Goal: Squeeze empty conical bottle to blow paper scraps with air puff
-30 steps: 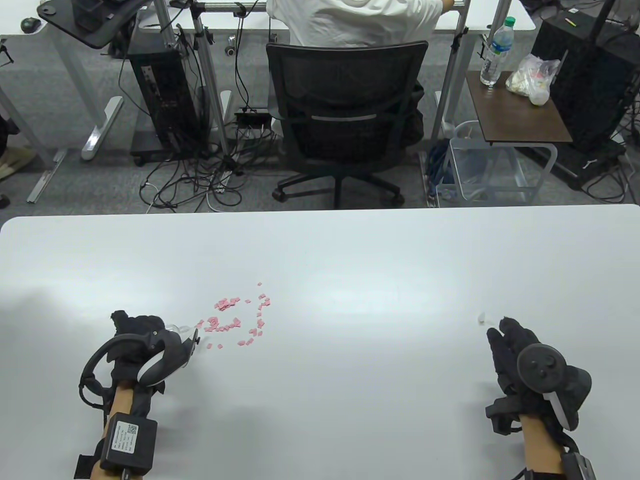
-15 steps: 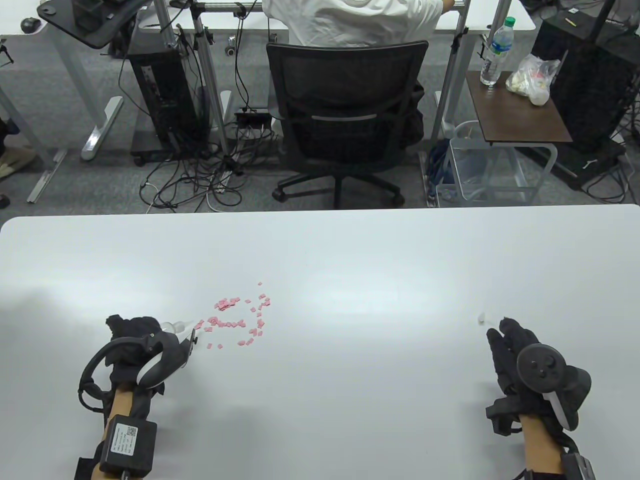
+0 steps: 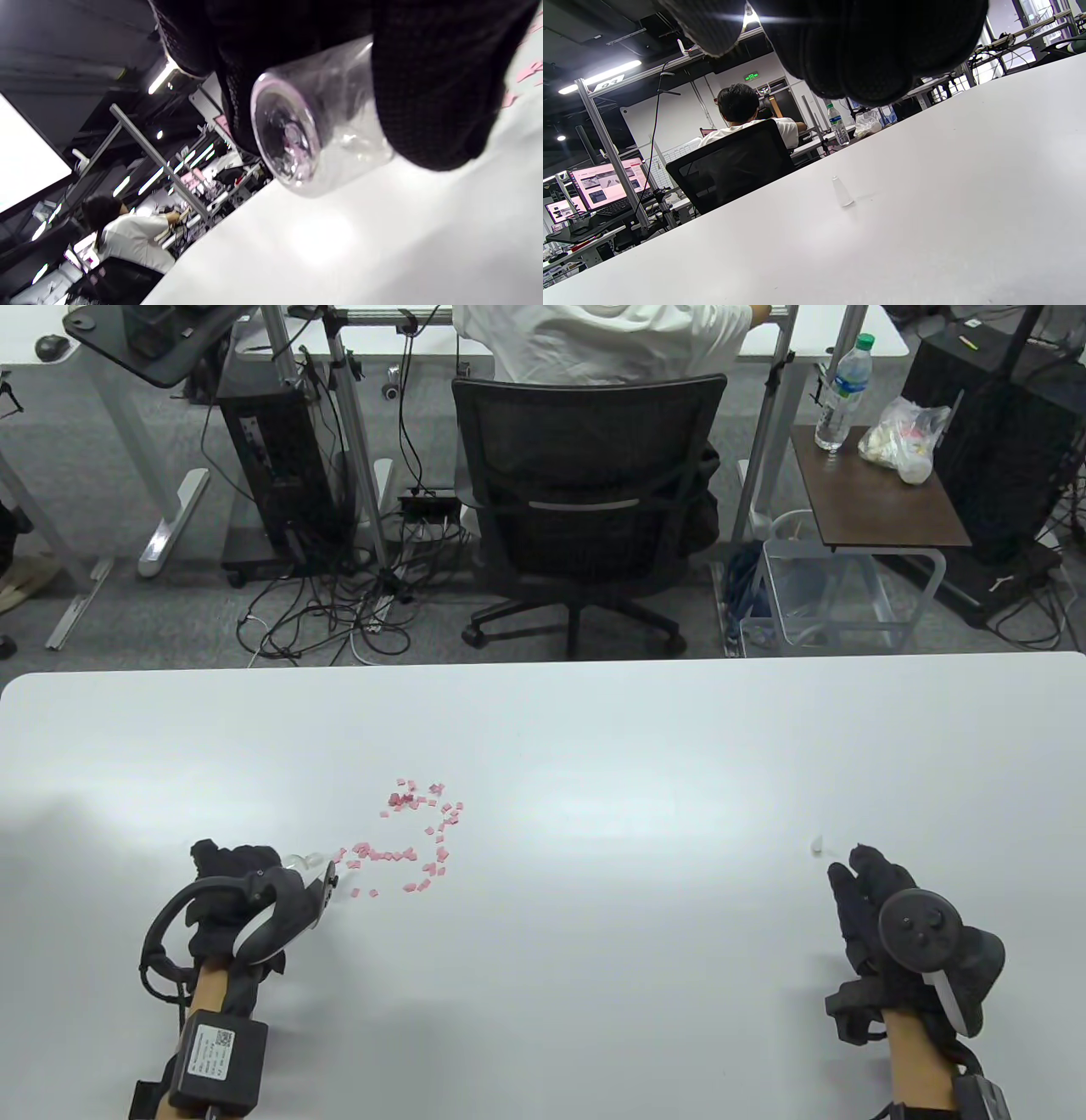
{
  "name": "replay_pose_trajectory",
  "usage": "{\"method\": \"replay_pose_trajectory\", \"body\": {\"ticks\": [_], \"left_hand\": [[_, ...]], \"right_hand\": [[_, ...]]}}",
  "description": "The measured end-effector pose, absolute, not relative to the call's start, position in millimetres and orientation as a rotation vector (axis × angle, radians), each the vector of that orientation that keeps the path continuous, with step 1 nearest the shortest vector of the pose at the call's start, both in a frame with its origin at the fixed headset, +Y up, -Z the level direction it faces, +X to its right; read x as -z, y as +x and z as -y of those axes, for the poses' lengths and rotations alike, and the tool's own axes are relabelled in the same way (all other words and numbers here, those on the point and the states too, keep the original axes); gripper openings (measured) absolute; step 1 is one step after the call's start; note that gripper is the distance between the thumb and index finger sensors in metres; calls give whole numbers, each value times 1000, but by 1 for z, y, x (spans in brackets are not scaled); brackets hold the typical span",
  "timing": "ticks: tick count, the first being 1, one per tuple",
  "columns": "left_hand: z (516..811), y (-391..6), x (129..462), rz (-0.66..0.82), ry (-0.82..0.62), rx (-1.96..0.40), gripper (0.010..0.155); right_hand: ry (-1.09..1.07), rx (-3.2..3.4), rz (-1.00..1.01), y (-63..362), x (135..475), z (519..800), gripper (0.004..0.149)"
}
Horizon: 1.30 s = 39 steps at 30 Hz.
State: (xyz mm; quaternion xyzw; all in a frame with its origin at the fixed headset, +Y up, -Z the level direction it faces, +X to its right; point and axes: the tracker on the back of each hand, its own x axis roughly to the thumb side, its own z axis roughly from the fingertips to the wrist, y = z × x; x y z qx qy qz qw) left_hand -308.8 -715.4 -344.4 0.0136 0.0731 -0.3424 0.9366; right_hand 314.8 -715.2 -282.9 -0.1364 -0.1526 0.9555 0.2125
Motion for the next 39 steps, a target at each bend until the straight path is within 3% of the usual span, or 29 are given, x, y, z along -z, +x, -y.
{"method": "replay_pose_trajectory", "body": {"ticks": [4, 8, 11, 17, 21, 26, 30, 39], "left_hand": [[716, -308, 344, -143, 55, 739, 72], [716, -312, 344, -139, 49, 703, 64], [718, -313, 344, -173, 2, 717, 71], [722, -315, 342, -153, 20, 801, 73], [718, -315, 337, -107, 83, 761, 63], [714, -316, 337, -137, 49, 743, 73], [714, -313, 337, -120, 77, 726, 64], [719, -299, 352, -146, 35, 711, 73]], "right_hand": [[-379, -2652, 421, 315, 283, 715, 56], [-380, -2645, 420, 316, 283, 715, 56], [-382, -2642, 415, 316, 283, 716, 56], [-383, -2638, 410, 317, 283, 716, 56], [-382, -2643, 410, 316, 283, 716, 56], [-386, -2640, 410, 317, 283, 716, 56], [-388, -2641, 410, 317, 283, 716, 56], [-389, -2645, 405, 317, 283, 716, 56]]}}
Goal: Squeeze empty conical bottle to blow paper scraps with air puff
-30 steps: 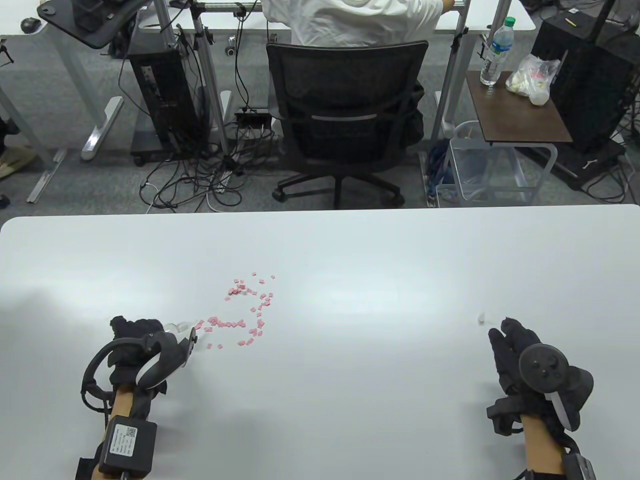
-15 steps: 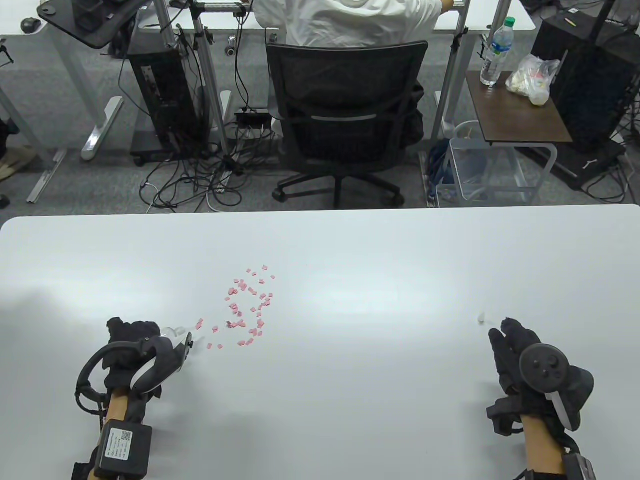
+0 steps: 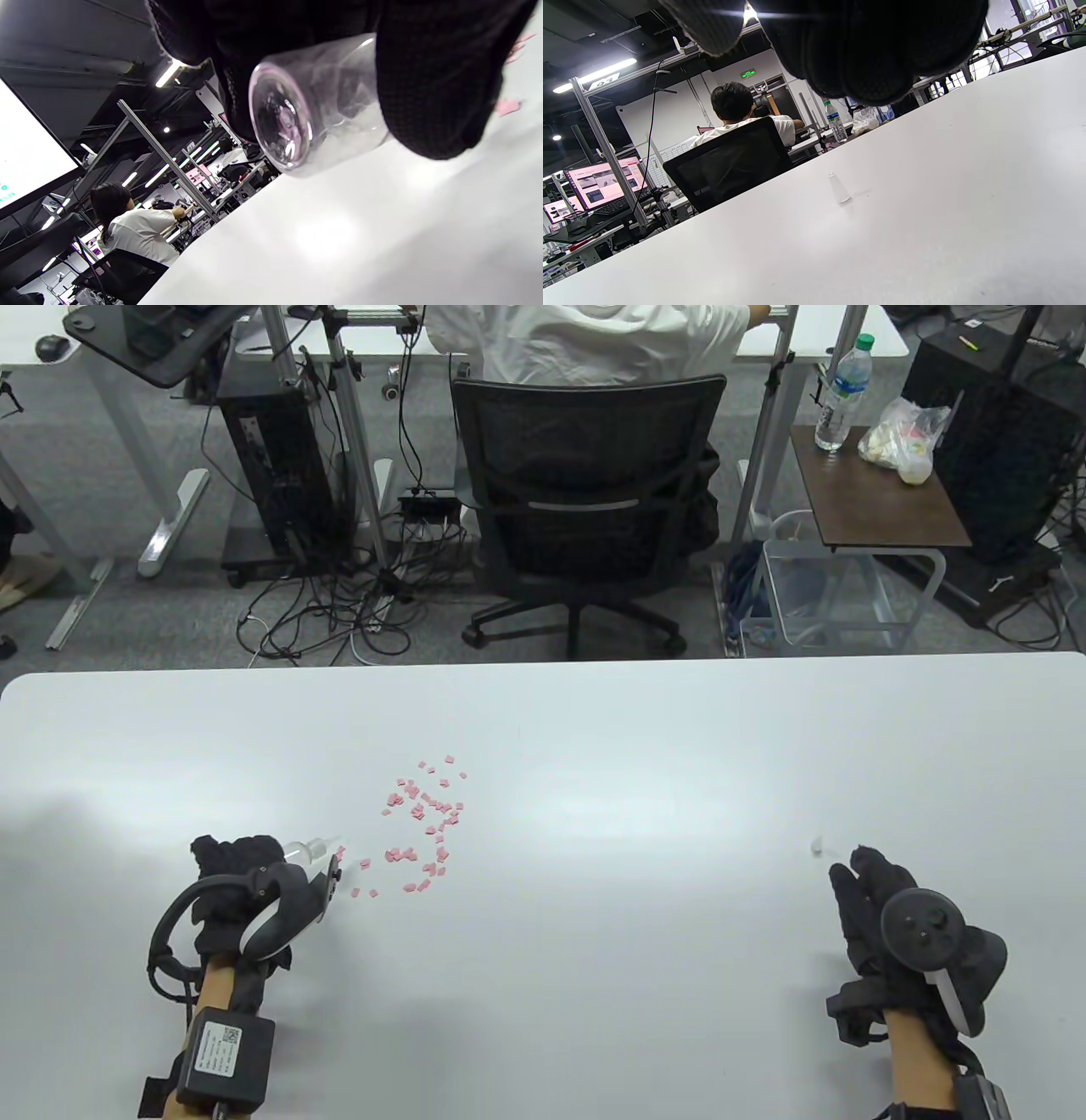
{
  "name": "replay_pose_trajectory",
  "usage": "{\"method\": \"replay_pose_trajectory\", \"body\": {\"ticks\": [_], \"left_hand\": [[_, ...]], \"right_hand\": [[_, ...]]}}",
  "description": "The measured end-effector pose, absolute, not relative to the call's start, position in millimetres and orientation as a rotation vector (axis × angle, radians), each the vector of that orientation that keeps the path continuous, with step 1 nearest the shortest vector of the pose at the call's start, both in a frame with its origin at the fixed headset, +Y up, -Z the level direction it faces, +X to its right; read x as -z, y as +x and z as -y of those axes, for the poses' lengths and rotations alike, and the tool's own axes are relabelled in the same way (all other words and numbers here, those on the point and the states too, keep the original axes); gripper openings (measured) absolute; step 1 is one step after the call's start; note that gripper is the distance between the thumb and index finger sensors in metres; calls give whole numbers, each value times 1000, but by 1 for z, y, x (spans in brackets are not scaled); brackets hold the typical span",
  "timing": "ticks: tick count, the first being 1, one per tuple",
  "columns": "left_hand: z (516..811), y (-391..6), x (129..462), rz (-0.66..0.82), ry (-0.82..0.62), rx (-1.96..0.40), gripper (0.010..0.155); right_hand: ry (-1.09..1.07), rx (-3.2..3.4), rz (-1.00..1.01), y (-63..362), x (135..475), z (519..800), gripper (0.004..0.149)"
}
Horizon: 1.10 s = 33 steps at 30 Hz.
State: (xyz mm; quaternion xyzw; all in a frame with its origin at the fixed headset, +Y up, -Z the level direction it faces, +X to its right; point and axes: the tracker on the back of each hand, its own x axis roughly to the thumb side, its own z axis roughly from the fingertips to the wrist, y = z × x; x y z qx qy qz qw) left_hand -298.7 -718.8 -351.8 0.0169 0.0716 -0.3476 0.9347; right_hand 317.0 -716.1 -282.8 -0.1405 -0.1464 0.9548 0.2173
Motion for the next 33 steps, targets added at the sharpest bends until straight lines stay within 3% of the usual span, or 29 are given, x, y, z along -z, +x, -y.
{"method": "replay_pose_trajectory", "body": {"ticks": [4, 12, 16, 19, 25, 30, 33], "left_hand": [[721, -290, 356, -156, 73, 716, 64], [720, -289, 355, -143, 75, 706, 74], [725, -290, 352, -107, 60, 733, 73], [724, -295, 347, -69, 94, 729, 64], [720, -304, 340, -27, 121, 707, 73], [720, -304, 335, 1, 155, 689, 64], [722, -300, 335, -17, 122, 685, 70]], "right_hand": [[-395, -2637, 409, 318, 282, 716, 56], [-399, -2632, 403, 319, 283, 716, 56], [-396, -2630, 404, 319, 283, 716, 56], [-394, -2632, 405, 319, 283, 716, 56], [-395, -2632, 403, 320, 283, 716, 56], [-399, -2634, 397, 320, 283, 716, 56], [-400, -2639, 396, 319, 282, 716, 56]]}}
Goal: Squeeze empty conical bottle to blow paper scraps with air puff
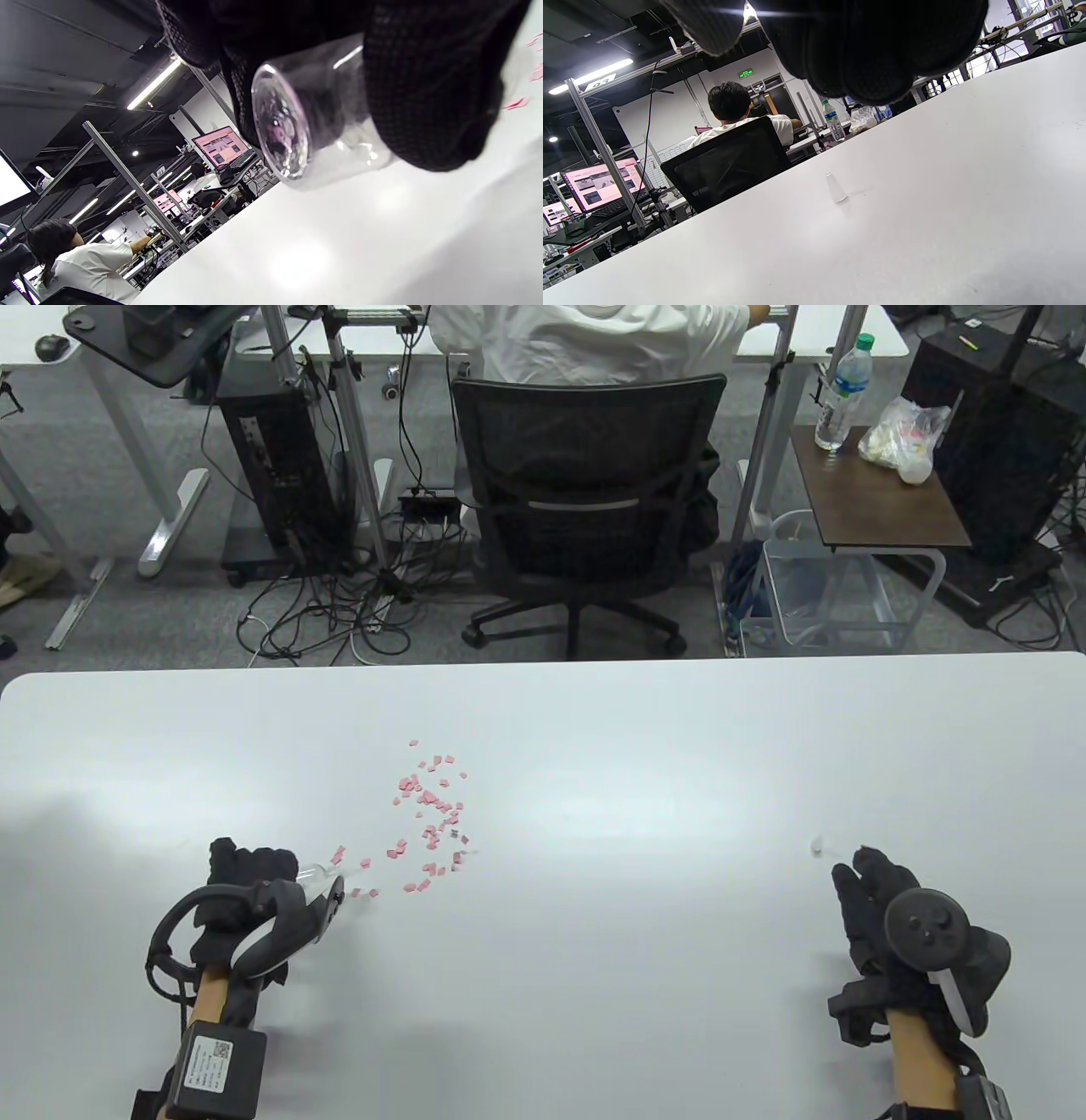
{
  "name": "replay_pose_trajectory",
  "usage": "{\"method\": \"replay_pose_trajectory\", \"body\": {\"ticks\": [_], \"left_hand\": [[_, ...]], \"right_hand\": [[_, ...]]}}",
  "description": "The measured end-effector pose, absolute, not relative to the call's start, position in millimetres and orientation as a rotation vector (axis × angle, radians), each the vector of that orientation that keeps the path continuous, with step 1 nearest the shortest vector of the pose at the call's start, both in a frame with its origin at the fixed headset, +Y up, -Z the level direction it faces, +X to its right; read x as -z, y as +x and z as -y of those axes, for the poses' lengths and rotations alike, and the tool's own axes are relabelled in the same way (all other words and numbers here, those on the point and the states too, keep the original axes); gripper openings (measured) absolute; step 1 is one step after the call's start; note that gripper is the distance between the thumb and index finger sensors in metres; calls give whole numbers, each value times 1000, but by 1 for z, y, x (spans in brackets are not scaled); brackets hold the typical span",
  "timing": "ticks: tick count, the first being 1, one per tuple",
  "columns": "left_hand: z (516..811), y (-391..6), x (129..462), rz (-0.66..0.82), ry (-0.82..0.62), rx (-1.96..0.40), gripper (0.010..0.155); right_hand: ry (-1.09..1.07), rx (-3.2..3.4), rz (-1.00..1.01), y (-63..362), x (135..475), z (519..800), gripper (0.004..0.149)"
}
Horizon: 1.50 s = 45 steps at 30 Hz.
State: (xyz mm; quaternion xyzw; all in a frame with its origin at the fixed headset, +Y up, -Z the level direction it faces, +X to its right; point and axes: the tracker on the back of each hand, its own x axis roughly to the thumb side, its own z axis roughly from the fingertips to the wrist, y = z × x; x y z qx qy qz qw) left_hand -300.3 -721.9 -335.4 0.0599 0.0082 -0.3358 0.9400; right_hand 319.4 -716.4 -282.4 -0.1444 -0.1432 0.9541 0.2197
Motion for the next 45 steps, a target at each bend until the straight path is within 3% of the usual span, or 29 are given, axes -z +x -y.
{"method": "replay_pose_trajectory", "body": {"ticks": [10, 12, 15, 17, 21, 25, 31, 36, 41, 45], "left_hand": [[723, -314, 339, -166, 34, 805, 69], [722, -321, 337, -165, 61, 765, 64], [714, -324, 334, -177, 80, 716, 69], [715, -321, 336, -149, 38, 686, 72], [718, -304, 340, -115, 82, 670, 73], [719, -287, 346, -90, 121, 633, 65], [719, -283, 353, -128, 90, 617, 74], [719, -282, 357, -178, 78, 640, 64], [718, -284, 358, -212, 41, 618, 73], [717, -282, 358, -215, 36, 630, 72]], "right_hand": [[-408, -2616, 399, 322, 282, 716, 56], [-409, -2611, 402, 322, 282, 716, 56], [-409, -2609, 398, 322, 282, 716, 56], [-410, -2612, 396, 322, 282, 716, 56], [-409, -2626, 388, 322, 282, 717, 56], [-407, -2620, 401, 322, 282, 716, 56], [-416, -2607, 398, 324, 281, 716, 56], [-415, -2603, 405, 324, 281, 715, 55], [-415, -2597, 407, 324, 281, 715, 56], [-413, -2599, 405, 324, 281, 715, 56]]}}
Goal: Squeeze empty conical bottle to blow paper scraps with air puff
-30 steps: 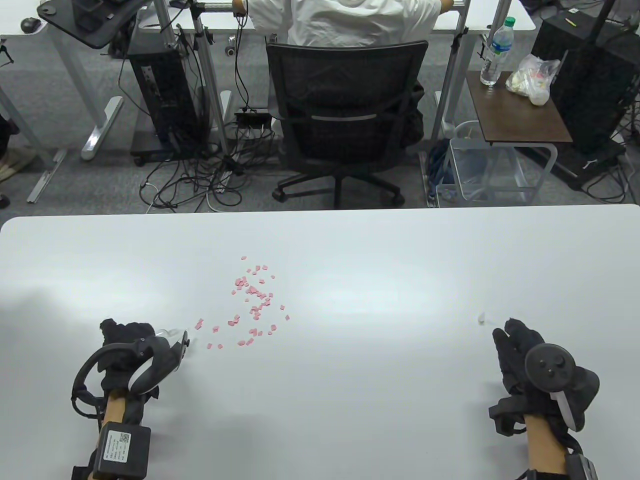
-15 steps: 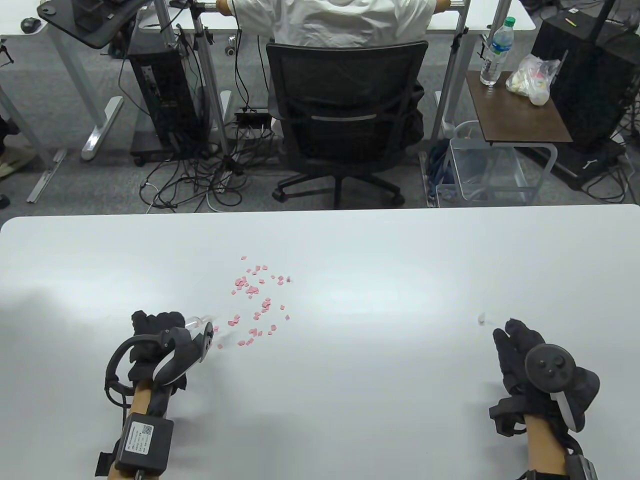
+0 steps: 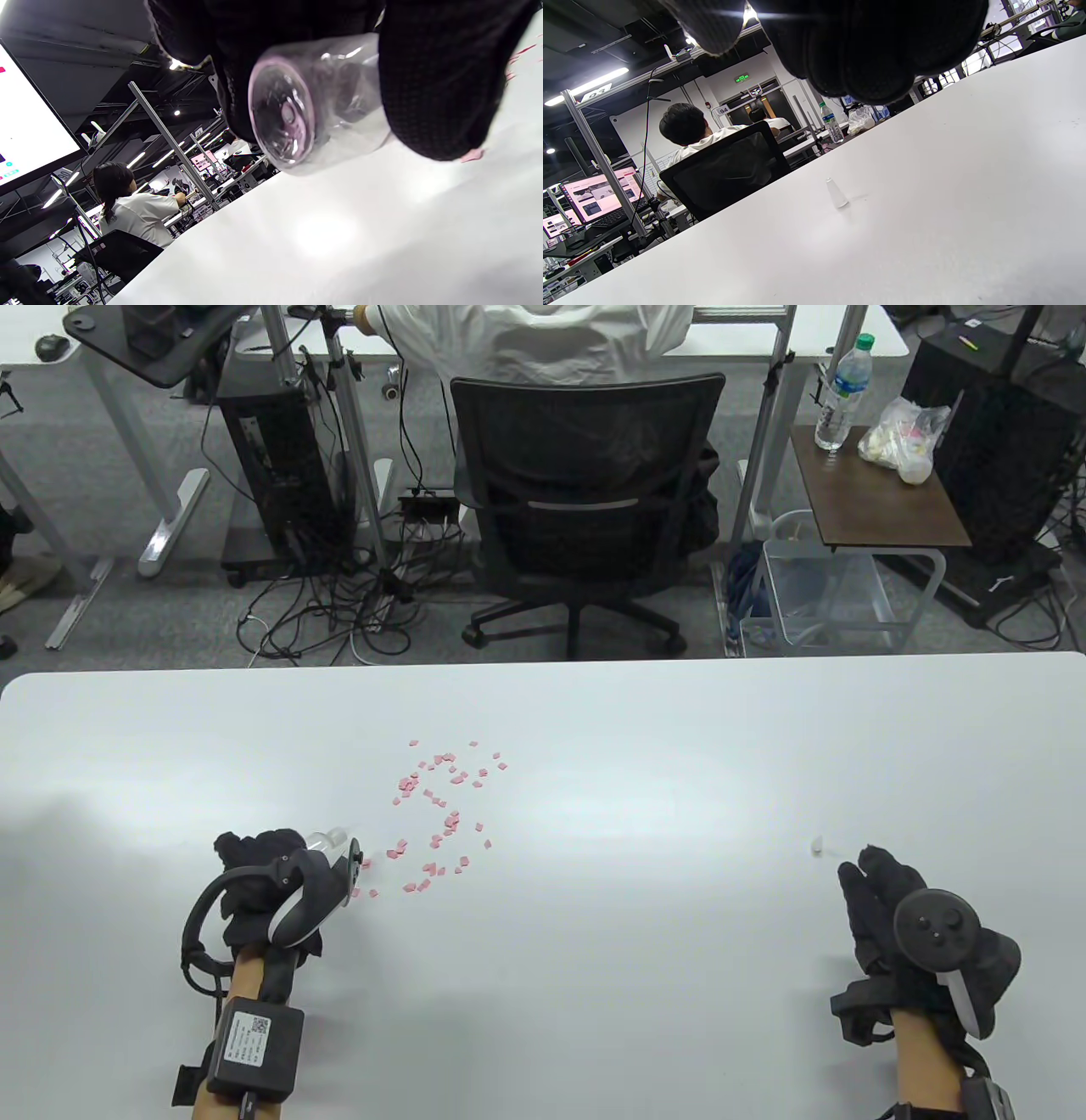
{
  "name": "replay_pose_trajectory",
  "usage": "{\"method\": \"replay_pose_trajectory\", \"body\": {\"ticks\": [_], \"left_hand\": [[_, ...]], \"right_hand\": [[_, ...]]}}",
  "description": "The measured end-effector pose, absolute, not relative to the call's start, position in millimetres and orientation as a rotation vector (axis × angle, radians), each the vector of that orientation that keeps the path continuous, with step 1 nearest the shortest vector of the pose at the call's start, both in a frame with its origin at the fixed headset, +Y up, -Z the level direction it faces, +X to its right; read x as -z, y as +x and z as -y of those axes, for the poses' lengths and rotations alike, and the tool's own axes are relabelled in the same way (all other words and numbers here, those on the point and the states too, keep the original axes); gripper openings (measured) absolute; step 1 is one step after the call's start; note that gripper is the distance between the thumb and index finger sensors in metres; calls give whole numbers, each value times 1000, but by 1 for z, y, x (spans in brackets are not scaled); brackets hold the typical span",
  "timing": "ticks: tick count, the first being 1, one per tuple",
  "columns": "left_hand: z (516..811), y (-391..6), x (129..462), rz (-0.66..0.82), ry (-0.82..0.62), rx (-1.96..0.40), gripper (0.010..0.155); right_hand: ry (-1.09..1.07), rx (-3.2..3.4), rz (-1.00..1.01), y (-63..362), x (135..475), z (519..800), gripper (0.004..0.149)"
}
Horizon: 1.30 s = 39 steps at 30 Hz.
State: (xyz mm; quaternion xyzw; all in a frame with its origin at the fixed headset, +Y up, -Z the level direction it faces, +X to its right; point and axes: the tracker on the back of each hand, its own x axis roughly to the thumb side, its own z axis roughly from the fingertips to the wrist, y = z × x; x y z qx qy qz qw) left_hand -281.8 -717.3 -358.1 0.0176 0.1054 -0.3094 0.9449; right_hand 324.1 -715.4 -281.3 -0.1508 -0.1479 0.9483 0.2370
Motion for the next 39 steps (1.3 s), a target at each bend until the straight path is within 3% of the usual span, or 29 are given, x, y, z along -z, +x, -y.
{"method": "replay_pose_trajectory", "body": {"ticks": [3, 8, 14, 17, 21, 26, 30, 34, 39], "left_hand": [[716, -280, 358, -232, 35, 661, 64], [713, -284, 357, -237, 28, 609, 73], [714, -284, 354, -242, 44, 619, 65], [715, -285, 350, -232, 22, 614, 70], [718, -284, 343, -133, 50, 685, 73], [717, -280, 335, -72, 124, 660, 66], [716, -281, 335, -100, 67, 629, 72], [716, -279, 332, -92, 110, 626, 65], [715, -278, 330, -114, 80, 577, 72]], "right_hand": [[-411, -2599, 409, 324, 281, 715, 56], [-413, -2595, 408, 325, 281, 715, 56], [-412, -2596, 405, 325, 281, 716, 56], [-410, -2596, 406, 325, 281, 715, 56], [-410, -2594, 406, 325, 281, 716, 56], [-410, -2596, 405, 325, 281, 716, 56], [-411, -2593, 408, 325, 280, 716, 56], [-412, -2589, 411, 326, 280, 716, 56], [-412, -2586, 407, 326, 280, 716, 56]]}}
